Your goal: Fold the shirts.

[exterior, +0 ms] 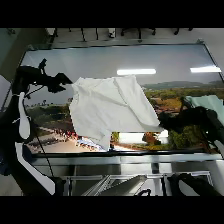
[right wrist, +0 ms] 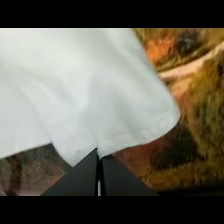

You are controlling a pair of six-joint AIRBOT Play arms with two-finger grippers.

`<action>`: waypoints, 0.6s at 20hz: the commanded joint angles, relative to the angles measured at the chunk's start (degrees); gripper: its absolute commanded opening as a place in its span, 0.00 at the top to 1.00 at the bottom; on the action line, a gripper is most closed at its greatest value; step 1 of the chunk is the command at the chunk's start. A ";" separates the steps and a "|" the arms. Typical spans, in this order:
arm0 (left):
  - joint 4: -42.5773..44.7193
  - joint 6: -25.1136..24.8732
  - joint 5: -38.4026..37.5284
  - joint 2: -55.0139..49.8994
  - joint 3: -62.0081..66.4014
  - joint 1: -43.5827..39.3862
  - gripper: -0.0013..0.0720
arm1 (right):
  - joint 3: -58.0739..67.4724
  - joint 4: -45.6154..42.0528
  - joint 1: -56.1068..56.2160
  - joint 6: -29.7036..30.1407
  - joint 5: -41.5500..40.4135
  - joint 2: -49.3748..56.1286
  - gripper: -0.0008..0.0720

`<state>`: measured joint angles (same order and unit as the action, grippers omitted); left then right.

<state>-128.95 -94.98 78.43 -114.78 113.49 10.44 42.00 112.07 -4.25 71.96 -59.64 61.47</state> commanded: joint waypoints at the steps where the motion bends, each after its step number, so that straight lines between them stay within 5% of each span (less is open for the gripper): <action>1: 0.46 1.03 8.79 7.34 -8.46 3.76 0.02 | 1.20 7.61 -13.49 8.74 2.73 0.81 0.96; 7: 0.46 -1.66 0.39 22.05 -42.84 2.36 0.02 | 1.18 9.11 -27.80 15.30 1.51 6.82 0.90; 9: 0.48 -1.70 -2.12 23.93 -50.36 1.14 0.02 | 1.20 9.16 -27.52 17.44 1.16 8.31 0.27; 10: 0.48 -1.79 -2.27 24.52 -52.94 0.79 0.02 | 1.44 8.76 -27.76 20.52 1.22 8.46 0.04; 12: 0.42 -2.29 -2.60 25.46 -56.46 0.28 0.02 | 4.00 6.67 -29.42 26.45 0.57 8.48 0.04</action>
<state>-128.49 -96.55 77.82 -91.79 65.04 11.66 44.10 120.31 -31.57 90.72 -58.41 69.08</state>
